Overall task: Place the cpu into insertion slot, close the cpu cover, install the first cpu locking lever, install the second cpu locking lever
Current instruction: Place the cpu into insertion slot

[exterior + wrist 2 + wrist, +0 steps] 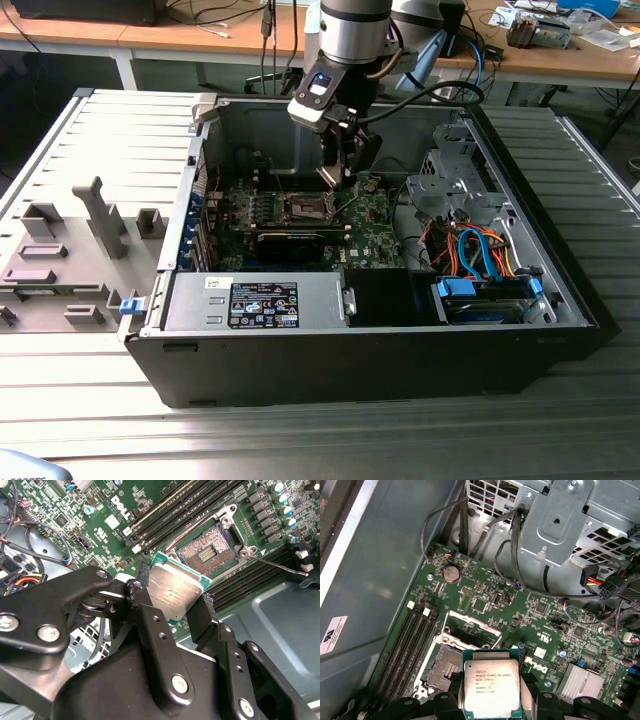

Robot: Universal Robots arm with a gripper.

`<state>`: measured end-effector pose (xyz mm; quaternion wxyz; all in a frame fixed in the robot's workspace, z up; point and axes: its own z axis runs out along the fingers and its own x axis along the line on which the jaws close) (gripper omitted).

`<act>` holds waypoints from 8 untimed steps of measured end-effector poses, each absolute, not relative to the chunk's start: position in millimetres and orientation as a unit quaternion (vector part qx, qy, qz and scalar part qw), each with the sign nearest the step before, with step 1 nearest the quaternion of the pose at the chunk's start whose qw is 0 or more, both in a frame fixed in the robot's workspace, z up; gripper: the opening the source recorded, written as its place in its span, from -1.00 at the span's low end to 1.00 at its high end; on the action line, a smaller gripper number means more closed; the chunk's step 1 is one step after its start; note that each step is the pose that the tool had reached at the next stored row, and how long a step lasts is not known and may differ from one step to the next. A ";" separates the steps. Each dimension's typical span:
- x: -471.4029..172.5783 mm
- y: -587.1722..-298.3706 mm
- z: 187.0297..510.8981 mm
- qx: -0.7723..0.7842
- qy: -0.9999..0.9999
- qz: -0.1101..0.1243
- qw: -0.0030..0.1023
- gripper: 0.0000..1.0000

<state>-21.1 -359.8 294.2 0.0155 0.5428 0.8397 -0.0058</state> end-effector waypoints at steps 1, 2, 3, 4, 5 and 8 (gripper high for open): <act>-21.1 -359.8 294.2 0.544 0.839 -0.006 0.015 0.08; -21.1 -359.8 294.2 0.546 0.838 -0.006 0.015 0.08; -21.1 -359.8 294.2 0.547 0.837 -0.006 0.015 0.08; -21.1 -359.8 294.2 0.548 0.836 -0.006 0.015 0.08; -21.1 -359.8 294.2 0.550 0.835 -0.006 0.015 0.08; -21.1 -359.8 294.2 0.554 0.832 -0.006 0.015 0.08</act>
